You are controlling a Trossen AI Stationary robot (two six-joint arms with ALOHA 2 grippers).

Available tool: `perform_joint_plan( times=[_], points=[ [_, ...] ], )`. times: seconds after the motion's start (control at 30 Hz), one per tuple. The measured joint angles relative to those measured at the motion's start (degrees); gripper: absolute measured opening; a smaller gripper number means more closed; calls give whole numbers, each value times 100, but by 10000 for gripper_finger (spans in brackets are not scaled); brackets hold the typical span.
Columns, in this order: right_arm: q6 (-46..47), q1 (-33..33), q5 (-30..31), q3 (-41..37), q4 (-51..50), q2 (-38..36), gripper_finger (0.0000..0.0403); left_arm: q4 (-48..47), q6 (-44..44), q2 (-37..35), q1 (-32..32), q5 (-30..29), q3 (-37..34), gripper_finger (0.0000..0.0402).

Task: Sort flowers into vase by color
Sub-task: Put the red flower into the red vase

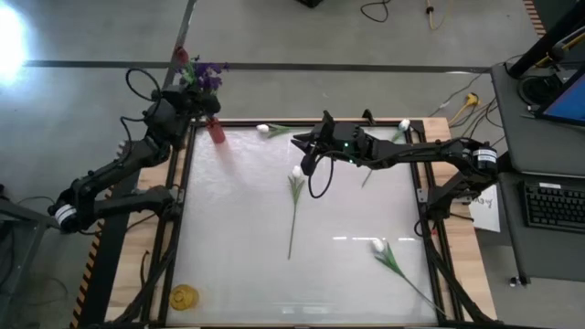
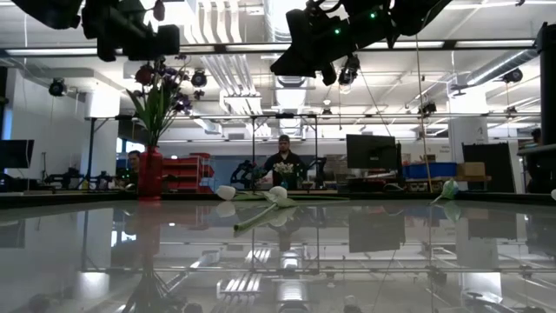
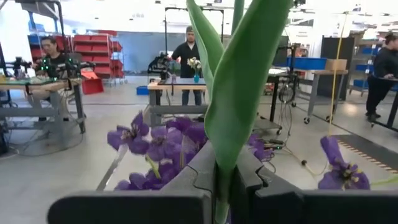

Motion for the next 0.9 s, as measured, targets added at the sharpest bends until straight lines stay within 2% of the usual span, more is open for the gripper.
perform_joint_plan(
  times=[0.9],
  points=[
    [44, 0, -2, 0, 2, 0, 63, 214, -294, 7, 4, -146, -473, 0]
  ],
)
